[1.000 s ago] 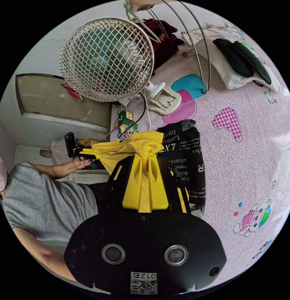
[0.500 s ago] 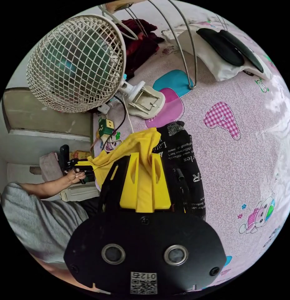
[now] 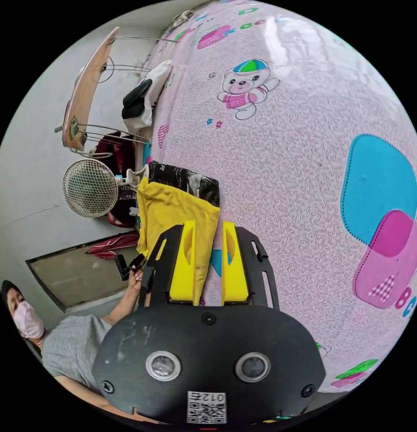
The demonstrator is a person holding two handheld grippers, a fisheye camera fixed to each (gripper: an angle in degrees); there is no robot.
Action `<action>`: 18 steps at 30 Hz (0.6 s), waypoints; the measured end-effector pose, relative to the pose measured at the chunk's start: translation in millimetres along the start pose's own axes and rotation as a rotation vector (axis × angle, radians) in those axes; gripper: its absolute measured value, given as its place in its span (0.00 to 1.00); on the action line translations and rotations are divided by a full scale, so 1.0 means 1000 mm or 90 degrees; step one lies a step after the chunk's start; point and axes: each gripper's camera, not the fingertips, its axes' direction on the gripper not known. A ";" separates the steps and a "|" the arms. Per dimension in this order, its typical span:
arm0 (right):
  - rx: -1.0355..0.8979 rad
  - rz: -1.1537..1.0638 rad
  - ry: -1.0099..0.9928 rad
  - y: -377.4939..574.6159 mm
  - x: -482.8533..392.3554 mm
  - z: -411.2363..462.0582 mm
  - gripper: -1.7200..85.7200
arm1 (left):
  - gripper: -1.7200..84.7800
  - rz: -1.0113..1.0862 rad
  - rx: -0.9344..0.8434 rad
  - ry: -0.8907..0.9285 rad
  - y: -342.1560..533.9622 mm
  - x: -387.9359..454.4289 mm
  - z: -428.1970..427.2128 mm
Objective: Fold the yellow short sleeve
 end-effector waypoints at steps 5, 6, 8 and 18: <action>0.049 0.019 -0.015 -0.044 -0.057 0.002 0.04 | 0.04 -0.003 -0.012 -0.006 -0.013 0.006 -0.005; 0.053 0.012 -0.014 -0.050 -0.069 -0.001 0.04 | 0.04 0.001 -0.005 0.005 -0.016 0.010 -0.010; 0.050 -0.024 -0.022 -0.075 -0.117 -0.005 0.02 | 0.04 0.015 0.009 0.012 -0.018 0.016 -0.018; 0.047 -0.020 0.019 -0.189 -0.247 0.028 0.04 | 0.07 -0.030 -0.027 -0.024 -0.020 -0.017 0.018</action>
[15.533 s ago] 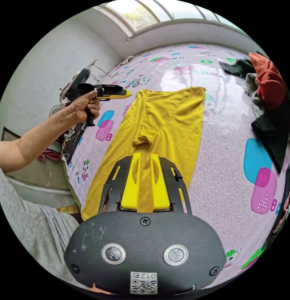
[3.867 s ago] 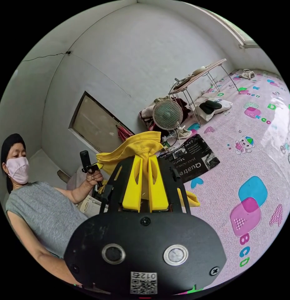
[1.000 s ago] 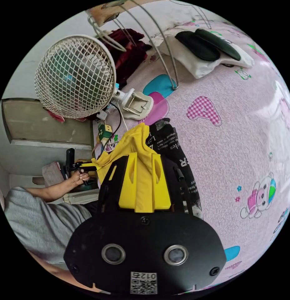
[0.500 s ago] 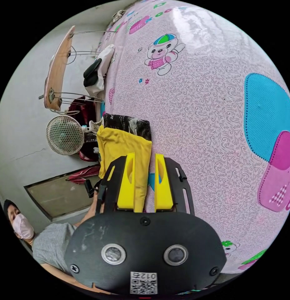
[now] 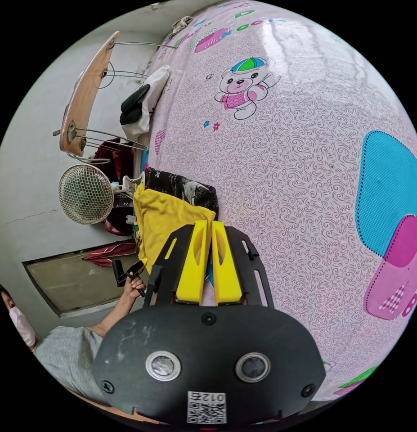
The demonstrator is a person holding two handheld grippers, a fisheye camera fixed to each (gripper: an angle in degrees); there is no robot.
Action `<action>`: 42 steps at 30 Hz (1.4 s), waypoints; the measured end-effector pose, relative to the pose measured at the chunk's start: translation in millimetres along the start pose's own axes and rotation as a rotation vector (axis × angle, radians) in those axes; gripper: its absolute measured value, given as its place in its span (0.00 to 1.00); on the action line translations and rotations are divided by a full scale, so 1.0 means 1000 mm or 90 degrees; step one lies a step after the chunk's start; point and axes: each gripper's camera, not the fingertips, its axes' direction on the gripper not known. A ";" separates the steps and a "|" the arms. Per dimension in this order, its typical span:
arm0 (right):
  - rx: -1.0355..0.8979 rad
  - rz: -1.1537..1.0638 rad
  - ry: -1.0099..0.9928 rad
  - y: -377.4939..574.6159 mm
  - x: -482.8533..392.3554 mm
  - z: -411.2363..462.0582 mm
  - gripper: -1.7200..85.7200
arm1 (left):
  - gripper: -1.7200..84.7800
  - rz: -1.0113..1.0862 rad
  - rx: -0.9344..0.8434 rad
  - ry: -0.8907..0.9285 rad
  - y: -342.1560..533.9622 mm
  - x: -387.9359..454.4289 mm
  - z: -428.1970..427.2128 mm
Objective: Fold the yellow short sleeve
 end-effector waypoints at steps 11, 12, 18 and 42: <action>0.014 -0.019 0.078 -0.193 -0.223 0.080 0.03 | 0.08 -0.014 0.006 0.023 0.019 -0.020 0.030; 0.015 -0.021 0.079 -0.202 -0.236 0.084 0.03 | 0.08 -0.007 0.013 0.027 0.022 -0.022 0.033; 0.073 -0.060 0.068 -0.242 -0.385 0.107 0.02 | 0.06 -0.045 0.105 0.042 0.061 -0.041 0.019; -0.076 -0.444 0.161 -0.330 -1.080 0.391 0.01 | 0.03 0.323 0.181 -0.268 0.299 0.165 0.173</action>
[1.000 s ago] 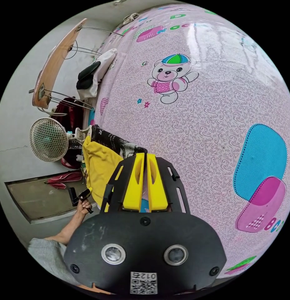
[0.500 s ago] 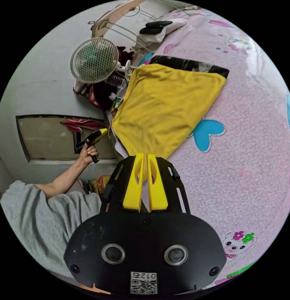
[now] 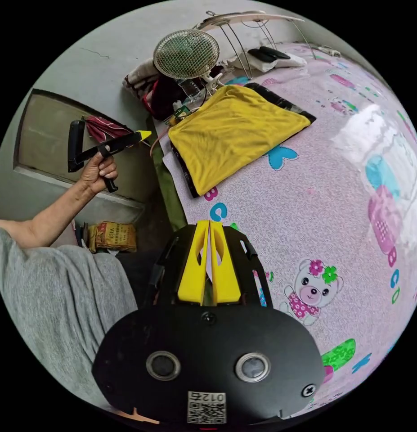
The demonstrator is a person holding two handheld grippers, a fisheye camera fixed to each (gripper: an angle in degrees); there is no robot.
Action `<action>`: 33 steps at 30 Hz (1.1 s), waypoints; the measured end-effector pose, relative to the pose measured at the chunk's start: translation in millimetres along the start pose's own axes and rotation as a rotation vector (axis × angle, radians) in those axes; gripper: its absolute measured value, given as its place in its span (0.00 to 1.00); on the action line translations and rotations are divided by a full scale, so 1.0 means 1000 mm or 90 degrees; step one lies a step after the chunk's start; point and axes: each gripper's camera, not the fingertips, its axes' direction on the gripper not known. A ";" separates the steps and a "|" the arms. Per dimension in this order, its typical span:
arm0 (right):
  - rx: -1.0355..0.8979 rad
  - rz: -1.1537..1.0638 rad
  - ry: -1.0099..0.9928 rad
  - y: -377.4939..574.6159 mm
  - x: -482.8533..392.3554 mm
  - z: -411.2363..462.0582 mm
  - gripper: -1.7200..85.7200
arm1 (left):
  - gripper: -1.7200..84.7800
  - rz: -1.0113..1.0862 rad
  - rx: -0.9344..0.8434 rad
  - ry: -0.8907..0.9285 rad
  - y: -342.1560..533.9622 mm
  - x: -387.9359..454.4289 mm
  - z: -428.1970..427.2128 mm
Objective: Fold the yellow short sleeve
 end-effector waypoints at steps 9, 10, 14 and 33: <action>0.156 -0.002 0.407 -0.214 -0.151 -0.125 0.01 | 0.03 0.278 0.187 0.135 0.037 0.181 -0.001; 0.170 0.030 0.447 -0.245 -0.169 -0.133 0.01 | 0.03 0.297 0.174 0.169 0.040 0.189 0.007; 0.251 0.258 0.430 -0.340 -0.198 -0.153 0.01 | 0.03 0.418 0.079 0.388 0.074 0.249 0.058; 0.480 0.390 0.783 -0.664 -0.340 -0.442 0.07 | 0.03 0.682 0.077 0.554 0.306 0.625 0.082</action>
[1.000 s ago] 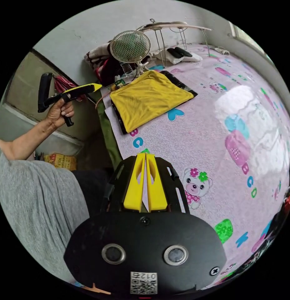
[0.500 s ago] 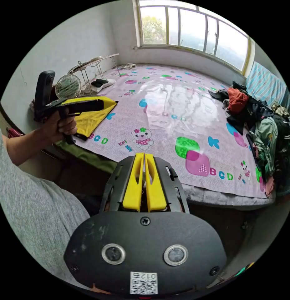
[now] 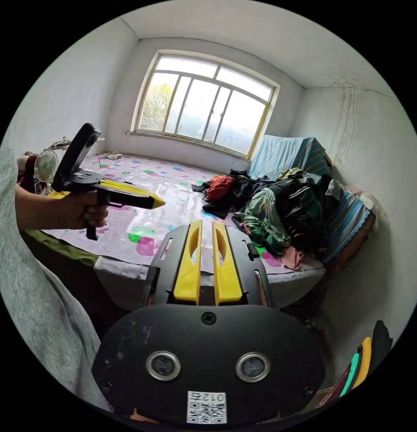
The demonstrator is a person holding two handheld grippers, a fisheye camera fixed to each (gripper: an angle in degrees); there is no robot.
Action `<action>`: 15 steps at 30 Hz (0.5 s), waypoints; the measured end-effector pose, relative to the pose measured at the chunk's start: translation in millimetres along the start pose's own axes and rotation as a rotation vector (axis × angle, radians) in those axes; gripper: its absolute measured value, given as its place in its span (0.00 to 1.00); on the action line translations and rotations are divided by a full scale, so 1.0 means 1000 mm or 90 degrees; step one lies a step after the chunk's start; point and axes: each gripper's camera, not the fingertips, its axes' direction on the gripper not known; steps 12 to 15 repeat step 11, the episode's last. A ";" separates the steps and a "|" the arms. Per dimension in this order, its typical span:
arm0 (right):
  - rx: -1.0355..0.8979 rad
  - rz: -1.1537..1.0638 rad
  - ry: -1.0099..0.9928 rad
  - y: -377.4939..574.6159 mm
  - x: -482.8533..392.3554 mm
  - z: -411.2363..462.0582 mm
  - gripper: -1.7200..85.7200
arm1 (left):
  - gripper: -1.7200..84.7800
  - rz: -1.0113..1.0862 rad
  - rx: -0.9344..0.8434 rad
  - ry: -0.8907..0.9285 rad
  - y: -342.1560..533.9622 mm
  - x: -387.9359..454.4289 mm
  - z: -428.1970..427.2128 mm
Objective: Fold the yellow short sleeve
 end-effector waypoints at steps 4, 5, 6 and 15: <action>0.037 0.012 0.059 -0.118 -0.008 -0.007 0.07 | 0.03 0.021 0.025 0.027 -0.033 0.028 0.040; 0.051 0.006 0.078 -0.151 -0.020 0.001 0.07 | 0.03 0.027 0.033 0.023 -0.040 0.033 0.051; 0.055 0.006 0.085 -0.166 -0.027 0.007 0.07 | 0.03 0.030 0.032 0.022 -0.044 0.036 0.063; 0.022 0.074 0.043 -0.306 -0.094 0.101 0.07 | 0.03 0.018 -0.012 0.060 -0.056 0.023 0.130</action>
